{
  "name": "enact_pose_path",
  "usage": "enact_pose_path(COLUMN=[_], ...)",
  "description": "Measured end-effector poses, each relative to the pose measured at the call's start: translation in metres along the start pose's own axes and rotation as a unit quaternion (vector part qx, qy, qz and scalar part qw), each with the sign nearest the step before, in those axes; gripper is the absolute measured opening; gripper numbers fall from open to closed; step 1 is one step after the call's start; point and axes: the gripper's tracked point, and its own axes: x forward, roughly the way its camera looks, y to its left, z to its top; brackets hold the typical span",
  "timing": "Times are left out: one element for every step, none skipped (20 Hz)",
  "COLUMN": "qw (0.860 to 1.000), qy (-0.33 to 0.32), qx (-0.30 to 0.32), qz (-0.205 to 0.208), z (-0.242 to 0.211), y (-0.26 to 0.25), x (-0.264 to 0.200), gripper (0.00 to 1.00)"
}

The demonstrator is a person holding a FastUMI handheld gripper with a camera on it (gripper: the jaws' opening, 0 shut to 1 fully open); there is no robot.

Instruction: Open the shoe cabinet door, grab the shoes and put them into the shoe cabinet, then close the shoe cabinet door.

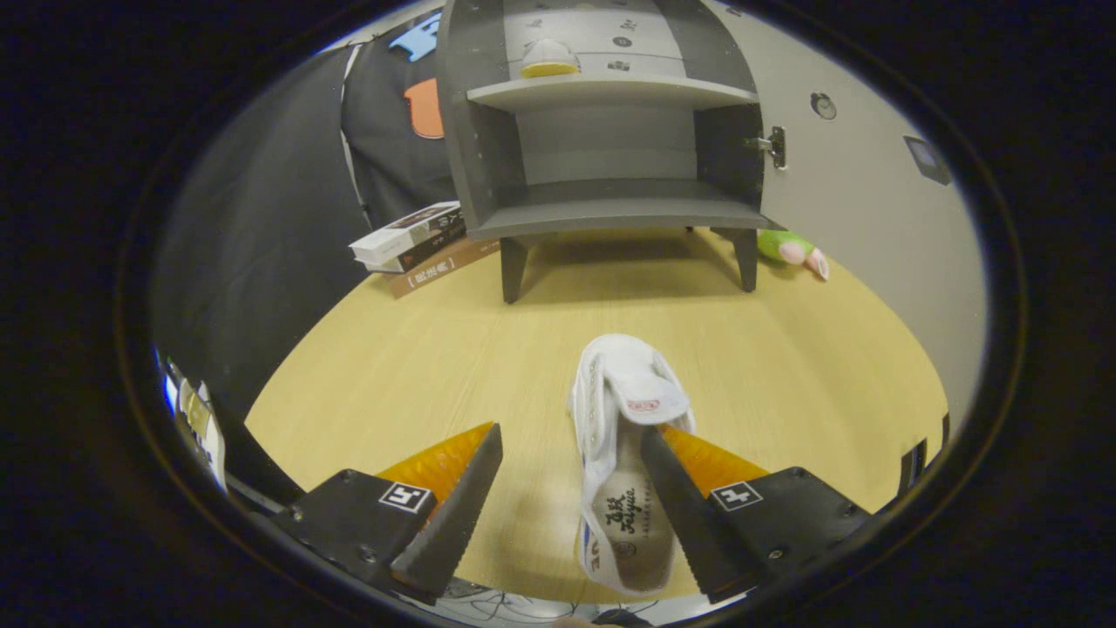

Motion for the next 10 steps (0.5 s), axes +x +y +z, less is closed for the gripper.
enact_pose_path(qw=[1.000, 1.000, 1.000, 1.000, 1.000, 1.000, 1.000, 1.000, 1.000, 1.000], qy=[0.004, 0.006, 0.009, 0.011, 0.015, 0.016, 0.020, 0.018, 0.014, 0.012], qx=[-0.004, -0.007, -0.008, -0.010, -0.011, -0.010, -0.012, -0.015, -0.019, -0.021], qz=[0.000, 0.000, 0.001, 0.001, 0.002, 0.008, 0.015, 0.013, 0.017, 0.020], z=[-0.001, 0.001, 0.000, 0.000, 0.000, 0.001, -0.001, 0.000, 0.002, 0.000], y=[0.000, 0.001, 0.003, 0.003, 0.002, 0.005, 0.007, 0.005, 0.005, 0.005], x=[0.005, 0.012, 0.019, 0.024, 0.029, 0.033, 0.036, 0.038, 0.039, 0.039], gripper=[1.00, 1.00, 1.00, 1.00, 1.00, 1.00, 1.00, 1.00, 1.00, 0.98])
